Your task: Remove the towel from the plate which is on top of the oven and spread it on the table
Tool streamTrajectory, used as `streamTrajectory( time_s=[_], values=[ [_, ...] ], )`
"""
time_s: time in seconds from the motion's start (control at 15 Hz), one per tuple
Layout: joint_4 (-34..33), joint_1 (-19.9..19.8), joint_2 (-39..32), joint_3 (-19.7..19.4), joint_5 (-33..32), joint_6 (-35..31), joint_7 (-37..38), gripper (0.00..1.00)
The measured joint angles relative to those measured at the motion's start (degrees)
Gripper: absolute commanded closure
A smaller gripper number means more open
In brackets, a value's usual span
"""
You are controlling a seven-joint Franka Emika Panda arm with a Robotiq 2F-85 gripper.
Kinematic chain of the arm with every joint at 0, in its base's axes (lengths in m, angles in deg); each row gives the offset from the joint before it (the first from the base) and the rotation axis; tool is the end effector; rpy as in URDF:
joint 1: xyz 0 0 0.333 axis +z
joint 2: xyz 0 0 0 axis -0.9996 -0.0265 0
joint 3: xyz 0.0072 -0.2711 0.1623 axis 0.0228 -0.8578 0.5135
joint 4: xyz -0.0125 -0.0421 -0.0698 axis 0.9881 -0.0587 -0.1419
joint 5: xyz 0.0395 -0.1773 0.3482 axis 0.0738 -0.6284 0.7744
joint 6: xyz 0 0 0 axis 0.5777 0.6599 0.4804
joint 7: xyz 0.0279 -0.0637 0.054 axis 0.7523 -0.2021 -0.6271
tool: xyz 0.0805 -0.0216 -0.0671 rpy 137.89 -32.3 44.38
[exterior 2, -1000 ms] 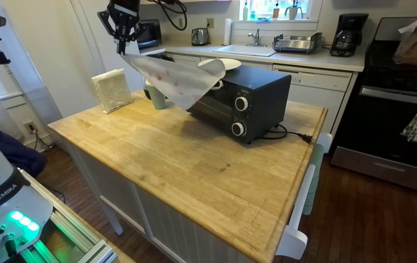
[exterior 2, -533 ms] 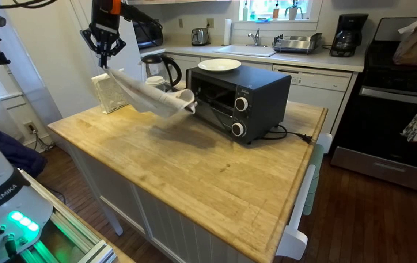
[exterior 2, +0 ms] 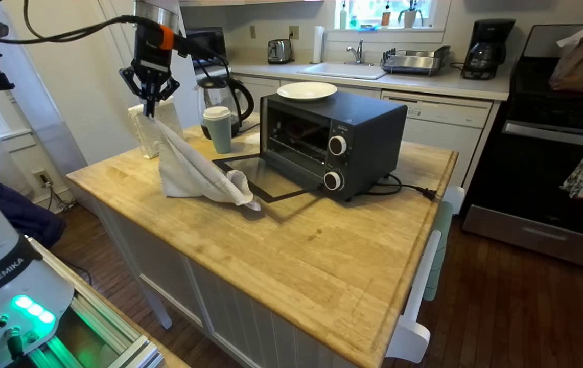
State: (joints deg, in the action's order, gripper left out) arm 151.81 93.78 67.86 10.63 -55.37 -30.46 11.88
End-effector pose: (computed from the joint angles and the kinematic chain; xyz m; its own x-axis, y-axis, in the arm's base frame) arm 0.4432 0.0603 0.3889 0.2324 0.9726 -0.0062 0.9078 -0.2192 -0.3576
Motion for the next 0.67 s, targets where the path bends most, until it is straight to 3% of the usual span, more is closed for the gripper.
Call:
streamTrajectory(
  time_s=[0.27, 0.67],
  values=[
    [-2.0, 0.2, 0.5, 1.6, -2.6, -8.6, 0.6, 0.99],
    [-6.3, 0.6, 6.2, 1.8, -7.5, -14.1, -1.2, 0.99]
  ],
)
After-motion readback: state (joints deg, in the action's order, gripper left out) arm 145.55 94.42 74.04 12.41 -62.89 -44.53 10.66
